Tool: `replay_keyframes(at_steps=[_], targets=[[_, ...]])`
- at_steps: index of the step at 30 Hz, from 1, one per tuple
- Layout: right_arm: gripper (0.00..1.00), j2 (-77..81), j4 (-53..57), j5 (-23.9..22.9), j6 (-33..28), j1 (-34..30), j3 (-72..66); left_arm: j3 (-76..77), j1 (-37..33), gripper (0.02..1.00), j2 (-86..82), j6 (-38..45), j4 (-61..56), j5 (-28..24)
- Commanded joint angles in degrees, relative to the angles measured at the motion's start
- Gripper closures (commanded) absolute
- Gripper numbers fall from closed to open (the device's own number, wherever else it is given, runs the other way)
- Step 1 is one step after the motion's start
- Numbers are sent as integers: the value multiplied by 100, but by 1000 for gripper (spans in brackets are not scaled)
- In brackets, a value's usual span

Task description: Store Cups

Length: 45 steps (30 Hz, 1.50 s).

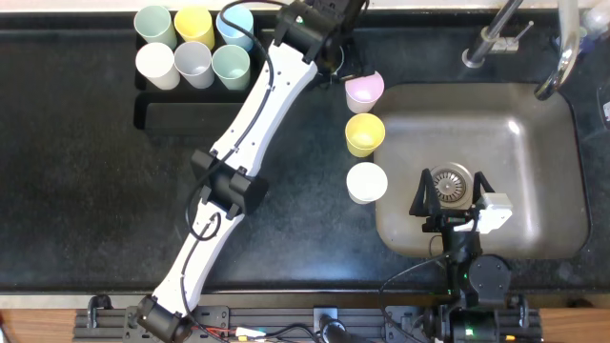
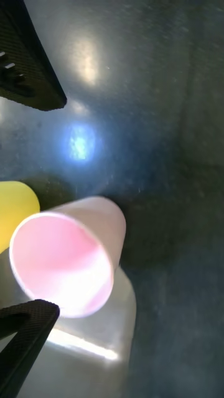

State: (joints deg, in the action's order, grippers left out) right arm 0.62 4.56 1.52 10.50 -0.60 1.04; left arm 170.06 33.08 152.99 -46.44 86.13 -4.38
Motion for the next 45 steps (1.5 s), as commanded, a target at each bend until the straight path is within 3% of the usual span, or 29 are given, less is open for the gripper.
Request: replay_keyframes(at_steps=[1, 28, 34, 36, 39, 42, 45], targets=[[3, -42, -26, 35, 22, 28, -76, -157, 37, 20, -70, -358, -114, -7], [3, -42, -26, 35, 20, 28, -76, -297, 42, 31, 422, -358, -55, -293], [3, -42, -26, 35, 20, 28, -76, -256, 31, 457, 378, -354, -177, -81], [3, -42, -26, 35, 20, 28, -76, -247, 17, 691, 310, -332, -205, 50], [3, -42, -26, 35, 22, 28, -76, -243, -15, 890, 212, -334, -203, 208], [3, -42, -26, 35, 20, 28, -76, -243, -66, 982, 133, -334, -203, 280], [3, -42, -26, 35, 22, 28, -76, -240, -120, 982, 74, -334, -201, 286]])
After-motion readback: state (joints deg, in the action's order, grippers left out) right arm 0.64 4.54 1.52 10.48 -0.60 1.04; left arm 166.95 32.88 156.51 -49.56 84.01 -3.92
